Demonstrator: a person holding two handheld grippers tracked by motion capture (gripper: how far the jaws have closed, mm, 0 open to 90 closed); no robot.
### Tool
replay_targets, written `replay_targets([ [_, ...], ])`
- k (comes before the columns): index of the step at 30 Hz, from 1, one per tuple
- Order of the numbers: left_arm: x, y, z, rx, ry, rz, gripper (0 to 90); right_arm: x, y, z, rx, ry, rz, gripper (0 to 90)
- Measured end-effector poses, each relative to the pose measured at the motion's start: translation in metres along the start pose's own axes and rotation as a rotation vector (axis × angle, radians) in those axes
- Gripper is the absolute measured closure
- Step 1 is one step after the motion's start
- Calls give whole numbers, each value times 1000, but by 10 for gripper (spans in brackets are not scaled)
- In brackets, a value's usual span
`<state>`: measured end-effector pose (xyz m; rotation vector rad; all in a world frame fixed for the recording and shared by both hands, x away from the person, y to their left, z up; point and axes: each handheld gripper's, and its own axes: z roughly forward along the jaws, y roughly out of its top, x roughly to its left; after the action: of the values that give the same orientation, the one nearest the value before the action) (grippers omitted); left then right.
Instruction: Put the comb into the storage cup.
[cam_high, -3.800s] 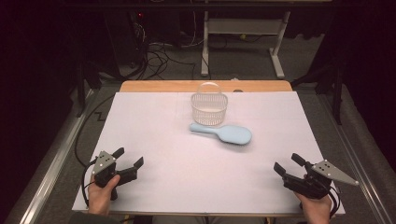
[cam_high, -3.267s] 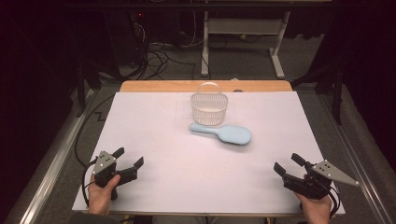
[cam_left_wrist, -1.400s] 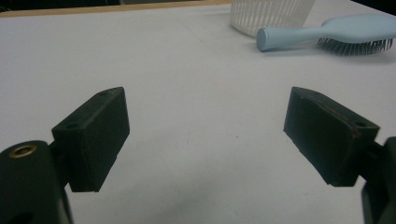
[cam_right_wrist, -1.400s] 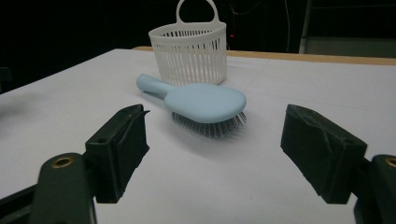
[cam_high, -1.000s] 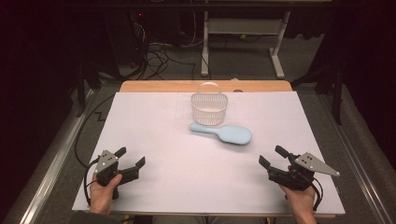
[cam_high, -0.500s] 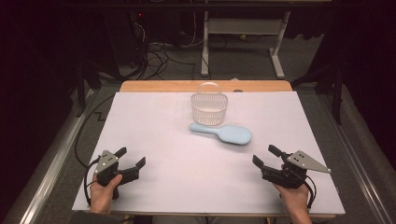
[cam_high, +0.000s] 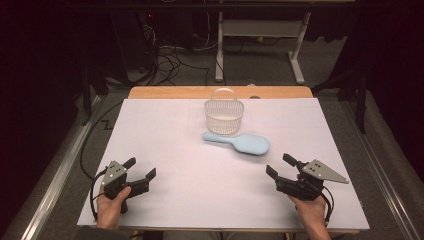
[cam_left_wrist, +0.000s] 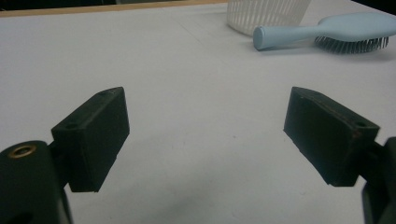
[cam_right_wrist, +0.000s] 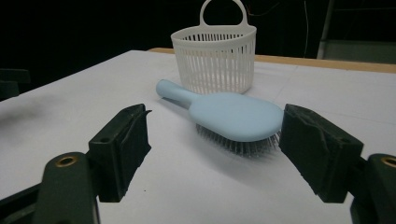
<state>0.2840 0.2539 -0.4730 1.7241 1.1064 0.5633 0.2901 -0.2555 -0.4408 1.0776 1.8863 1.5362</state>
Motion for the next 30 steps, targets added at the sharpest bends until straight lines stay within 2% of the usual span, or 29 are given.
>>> replay_targets([
  [14, -1, 0, 0, 0, -4, 6, 151, 8, 9, 17, -7, 22, 1, 254],
  [30, -1, 0, -1, -5, -7, 1, 151, 28, 22, 53, 49, 85, -20, 310],
])
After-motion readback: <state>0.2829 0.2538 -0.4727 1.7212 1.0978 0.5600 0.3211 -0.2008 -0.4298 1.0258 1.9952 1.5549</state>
